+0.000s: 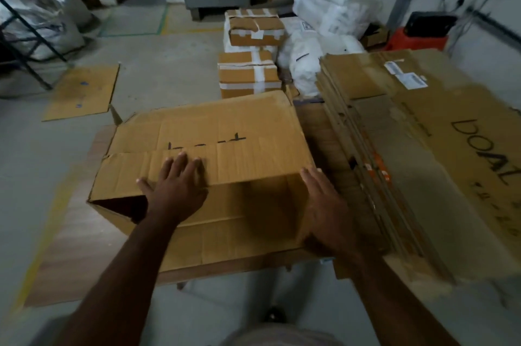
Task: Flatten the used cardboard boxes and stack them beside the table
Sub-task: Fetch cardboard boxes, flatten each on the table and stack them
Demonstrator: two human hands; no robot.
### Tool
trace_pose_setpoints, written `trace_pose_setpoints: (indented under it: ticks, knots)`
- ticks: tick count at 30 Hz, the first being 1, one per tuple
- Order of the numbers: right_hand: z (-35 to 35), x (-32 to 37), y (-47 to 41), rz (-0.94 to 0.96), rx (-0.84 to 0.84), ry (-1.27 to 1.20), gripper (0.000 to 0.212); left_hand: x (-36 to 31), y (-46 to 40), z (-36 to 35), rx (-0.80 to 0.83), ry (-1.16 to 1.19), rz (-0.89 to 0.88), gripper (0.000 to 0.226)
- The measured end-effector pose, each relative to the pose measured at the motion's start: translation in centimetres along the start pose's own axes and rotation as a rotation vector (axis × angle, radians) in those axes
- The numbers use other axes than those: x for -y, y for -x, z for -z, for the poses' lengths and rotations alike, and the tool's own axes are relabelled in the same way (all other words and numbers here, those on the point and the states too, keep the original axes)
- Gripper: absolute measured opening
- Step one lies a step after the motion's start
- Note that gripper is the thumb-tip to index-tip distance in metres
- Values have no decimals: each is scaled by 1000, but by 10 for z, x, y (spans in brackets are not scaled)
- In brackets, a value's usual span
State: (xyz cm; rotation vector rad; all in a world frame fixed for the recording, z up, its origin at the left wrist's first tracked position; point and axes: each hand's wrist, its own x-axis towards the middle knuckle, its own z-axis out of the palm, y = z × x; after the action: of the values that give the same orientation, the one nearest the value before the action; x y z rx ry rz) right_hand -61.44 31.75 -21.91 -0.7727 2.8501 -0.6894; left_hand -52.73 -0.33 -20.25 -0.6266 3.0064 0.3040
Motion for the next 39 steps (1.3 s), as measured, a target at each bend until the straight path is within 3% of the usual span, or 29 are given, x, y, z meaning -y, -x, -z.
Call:
trace_pose_setpoints:
  ticks: [3, 6, 11, 18, 21, 25, 28, 30, 34, 36, 39]
  knots:
    - [17, -27, 21, -183, -55, -32, 65, 4, 0, -1, 6, 5, 20, 78]
    - [26, -27, 22, -235, -81, -22, 67, 3, 1, 0, 11, -11, 27, 79]
    - [18, 24, -21, -78, -61, 8, 77, 2, 6, 6, 31, -26, 23, 79]
    - [-16, 138, -100, 230, 121, 160, 64, 1, 8, 17, 73, -53, 1, 84]
    - [-38, 163, -111, 257, 164, 235, 63, 9, 19, 28, 52, -79, -6, 79]
    - [-61, 172, -111, 195, 109, 267, 63, 43, 38, 43, -102, -108, 333, 75]
    - [-69, 172, -112, 187, 104, 298, 64, 85, 49, 48, -31, -72, 591, 85]
    - [-72, 170, -114, 182, 85, 307, 64, 115, 59, 51, 88, -31, 634, 79]
    - [-81, 171, -113, 134, 74, 296, 64, 177, 78, 52, 204, -180, 605, 61]
    - [-86, 179, -110, 125, 78, 300, 65, 197, 77, 46, 221, 5, 588, 49]
    - [-94, 203, -108, 132, 113, 310, 68, 204, 69, 42, 150, 425, 510, 58]
